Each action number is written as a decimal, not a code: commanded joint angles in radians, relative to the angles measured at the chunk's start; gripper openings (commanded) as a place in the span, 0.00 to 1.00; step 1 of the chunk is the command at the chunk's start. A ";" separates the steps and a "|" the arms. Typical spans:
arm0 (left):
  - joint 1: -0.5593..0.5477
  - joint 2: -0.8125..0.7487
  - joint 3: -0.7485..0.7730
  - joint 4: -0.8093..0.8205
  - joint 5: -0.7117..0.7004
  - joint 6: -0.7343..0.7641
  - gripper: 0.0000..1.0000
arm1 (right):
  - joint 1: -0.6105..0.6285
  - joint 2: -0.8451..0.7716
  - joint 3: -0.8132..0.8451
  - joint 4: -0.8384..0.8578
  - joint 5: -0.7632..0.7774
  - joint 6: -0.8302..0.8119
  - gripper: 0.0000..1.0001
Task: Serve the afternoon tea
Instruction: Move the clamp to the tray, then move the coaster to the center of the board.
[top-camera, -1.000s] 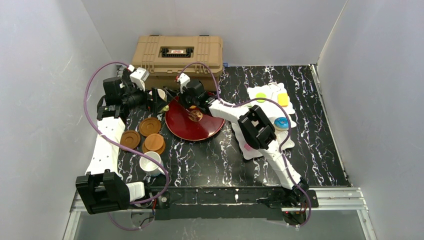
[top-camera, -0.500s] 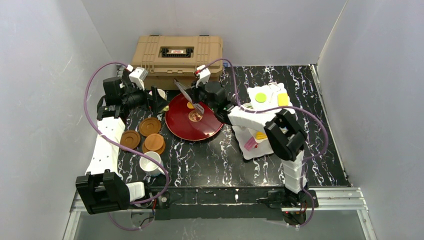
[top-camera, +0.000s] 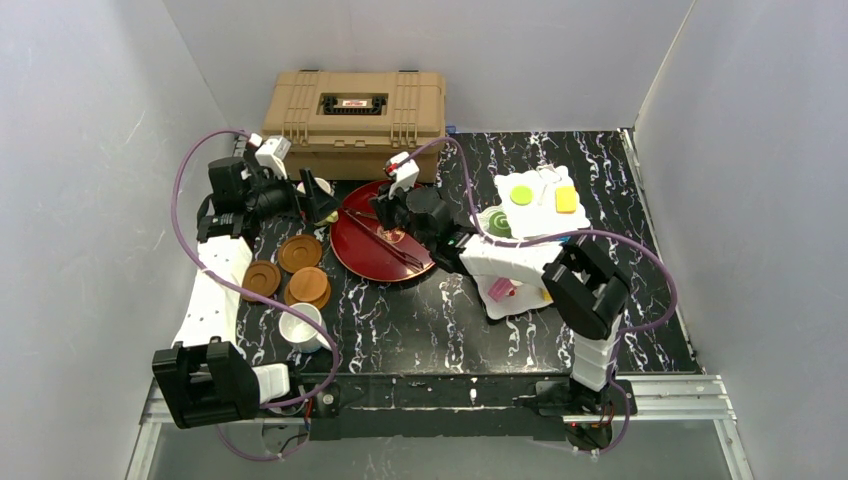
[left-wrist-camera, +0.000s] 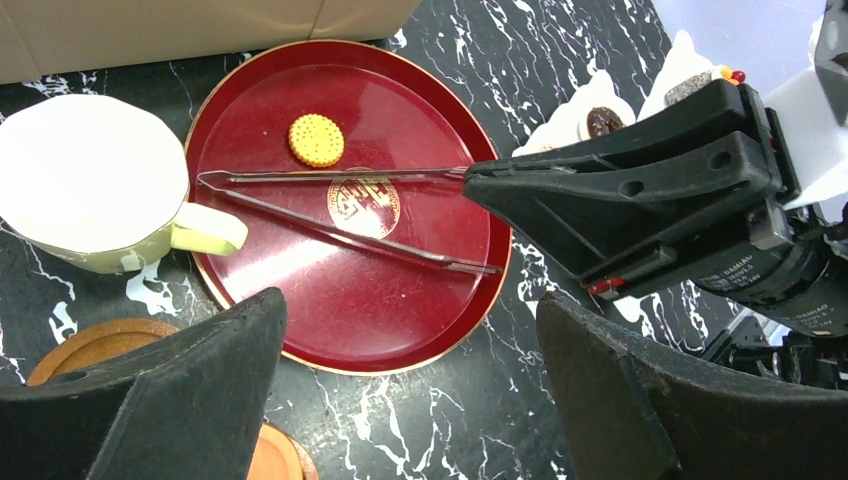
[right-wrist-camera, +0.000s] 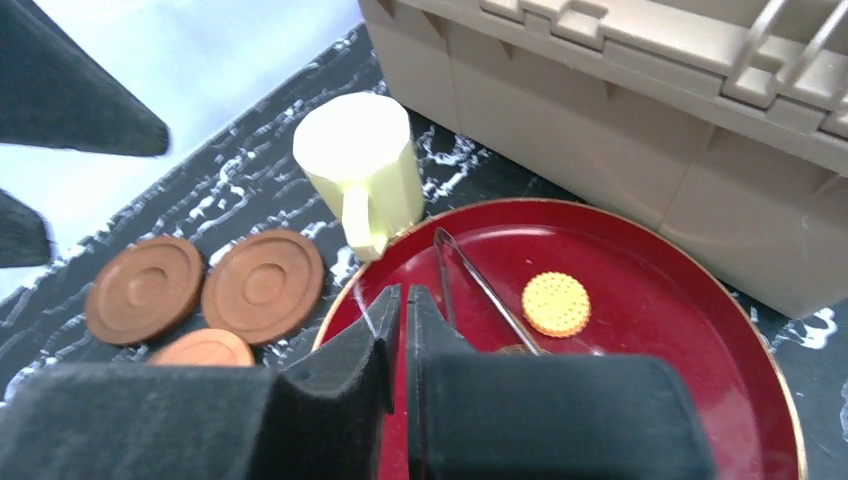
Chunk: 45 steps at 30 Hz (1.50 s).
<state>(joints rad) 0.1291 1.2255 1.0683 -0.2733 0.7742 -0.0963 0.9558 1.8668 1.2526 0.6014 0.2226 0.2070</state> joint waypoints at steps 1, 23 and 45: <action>0.008 -0.005 -0.009 -0.034 -0.007 0.053 0.94 | 0.018 -0.017 0.015 -0.046 0.041 -0.019 0.28; 0.156 0.247 0.286 -0.430 -0.072 0.449 0.92 | 0.221 0.077 0.129 -0.259 -0.059 -0.019 0.73; 0.368 0.393 0.384 -0.668 -0.039 0.702 0.83 | 0.259 0.575 0.628 -0.466 -0.208 -0.034 0.98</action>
<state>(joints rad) 0.4683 1.6077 1.4117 -0.8494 0.6800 0.5587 1.2064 2.4191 1.8259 0.1551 0.0467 0.1764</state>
